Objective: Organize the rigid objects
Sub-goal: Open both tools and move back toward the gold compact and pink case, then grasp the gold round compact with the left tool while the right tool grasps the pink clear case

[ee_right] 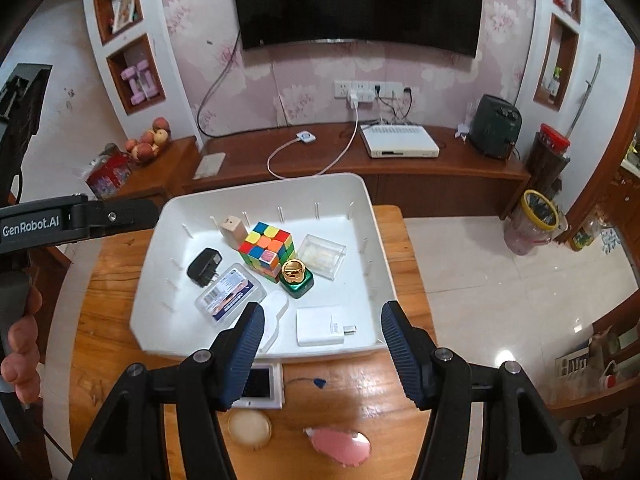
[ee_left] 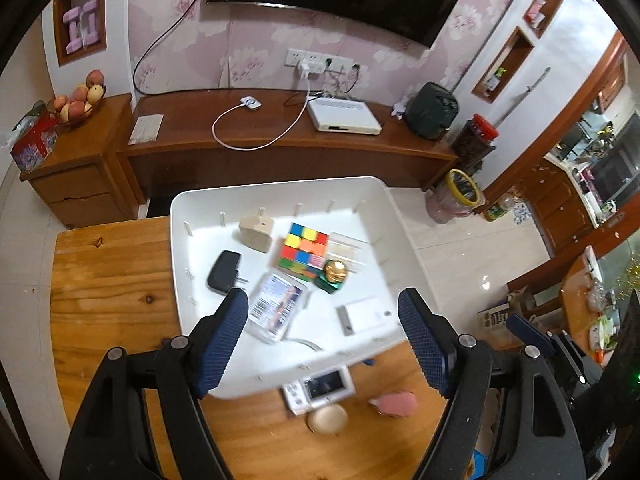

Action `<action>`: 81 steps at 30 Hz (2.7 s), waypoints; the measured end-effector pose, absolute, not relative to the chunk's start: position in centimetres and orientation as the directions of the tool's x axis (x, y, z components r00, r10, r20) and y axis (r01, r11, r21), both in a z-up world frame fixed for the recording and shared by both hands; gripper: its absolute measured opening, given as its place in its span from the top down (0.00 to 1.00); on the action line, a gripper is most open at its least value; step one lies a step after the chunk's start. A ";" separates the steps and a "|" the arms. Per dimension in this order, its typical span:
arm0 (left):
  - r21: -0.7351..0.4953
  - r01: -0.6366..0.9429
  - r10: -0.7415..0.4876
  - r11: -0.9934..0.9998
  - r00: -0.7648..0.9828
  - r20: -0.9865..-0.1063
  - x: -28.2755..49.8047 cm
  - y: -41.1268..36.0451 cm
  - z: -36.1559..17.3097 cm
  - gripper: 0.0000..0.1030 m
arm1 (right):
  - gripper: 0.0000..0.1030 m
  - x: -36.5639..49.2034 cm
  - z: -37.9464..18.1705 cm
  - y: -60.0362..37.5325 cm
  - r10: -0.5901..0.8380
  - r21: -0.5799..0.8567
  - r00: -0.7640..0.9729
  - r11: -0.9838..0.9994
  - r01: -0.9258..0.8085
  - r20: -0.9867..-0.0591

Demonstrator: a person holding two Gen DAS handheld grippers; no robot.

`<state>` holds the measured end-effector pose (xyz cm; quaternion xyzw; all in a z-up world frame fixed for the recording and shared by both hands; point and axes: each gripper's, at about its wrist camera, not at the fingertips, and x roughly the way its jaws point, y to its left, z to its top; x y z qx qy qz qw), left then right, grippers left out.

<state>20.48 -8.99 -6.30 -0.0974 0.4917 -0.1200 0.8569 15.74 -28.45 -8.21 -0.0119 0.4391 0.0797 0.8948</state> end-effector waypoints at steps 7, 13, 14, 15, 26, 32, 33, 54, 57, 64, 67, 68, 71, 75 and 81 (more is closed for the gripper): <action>-0.266 0.132 -0.295 0.955 0.521 -0.801 16.4 -11.2 -4.3 0.22 | 0.34 11.6 -5.7 -30.5 0.132 0.011 0.654 0.983 -0.186 -0.745; -0.246 0.135 -0.279 0.960 0.527 -0.802 13.5 -13.1 -5.1 0.19 | 0.27 9.4 -6.1 -32.1 0.133 -0.002 0.664 0.980 -0.199 -0.736; -0.246 0.132 -0.278 0.960 0.521 -0.807 13.2 -13.5 -5.7 0.19 | 0.26 9.2 -6.4 -32.3 0.132 -0.006 0.663 0.980 -0.201 -0.737; -0.246 0.128 -0.276 0.961 0.516 -0.811 12.9 -13.8 -6.3 0.19 | 0.26 8.9 -7.0 -32.5 0.127 -0.017 0.658 0.978 -0.207 -0.742; -0.266 -0.006 -0.241 0.964 0.406 -0.882 9.6 -14.8 -15.8 0.19 | 0.26 7.2 -15.0 -33.7 0.125 -0.042 0.565 0.961 -0.273 -0.816; -0.265 -0.095 -0.219 0.960 0.339 -0.915 9.1 -15.0 -21.3 0.19 | 0.26 7.1 -20.0 -33.4 0.127 -0.050 0.497 0.943 -0.328 -0.858; -0.260 -0.107 -0.212 0.960 0.330 -0.920 9.1 -15.1 -22.1 0.19 | 0.26 7.0 -20.5 -33.3 0.133 -0.047 0.489 0.940 -0.337 -0.862; -0.162 -0.168 -0.105 0.972 0.303 -0.947 10.1 -16.0 -26.9 0.19 | 0.26 9.4 -27.5 -32.4 0.165 -0.033 0.390 0.891 -0.453 -0.906; -0.138 -0.160 -0.084 0.977 0.308 -0.948 10.2 -16.3 -26.9 0.19 | 0.26 9.7 -28.0 -32.1 0.166 -0.030 0.379 0.887 -0.461 -0.910; -0.072 -0.142 -0.024 0.987 0.315 -0.949 10.0 -16.8 -27.2 0.19 | 0.26 9.8 -28.2 -32.0 0.179 -0.027 0.381 0.879 -0.477 -0.907; -0.046 -0.151 0.004 0.988 0.316 -0.949 9.9 -16.9 -27.3 0.19 | 0.27 9.7 -28.2 -32.2 0.190 -0.017 0.380 0.878 -0.479 -0.905; -0.040 -0.154 0.011 0.987 0.317 -0.948 9.8 -16.9 -27.3 0.19 | 0.27 9.9 -28.2 -32.4 0.195 -0.010 0.377 0.878 -0.478 -0.905; -0.017 -0.158 0.034 0.987 0.318 -0.948 10.1 -17.8 -27.5 0.20 | 0.35 9.9 -28.1 -32.4 0.211 -0.001 0.373 0.870 -0.494 -0.903; 0.003 -0.166 0.057 0.986 0.321 -0.945 9.8 -18.4 -27.6 0.29 | 0.50 9.2 -28.0 -31.7 0.219 -0.006 0.371 0.854 -0.520 -0.902; -0.002 -0.139 0.044 0.990 0.322 -0.946 9.2 -19.1 -27.6 0.43 | 0.51 9.1 -27.8 -31.4 0.215 0.002 0.365 0.864 -0.504 -0.906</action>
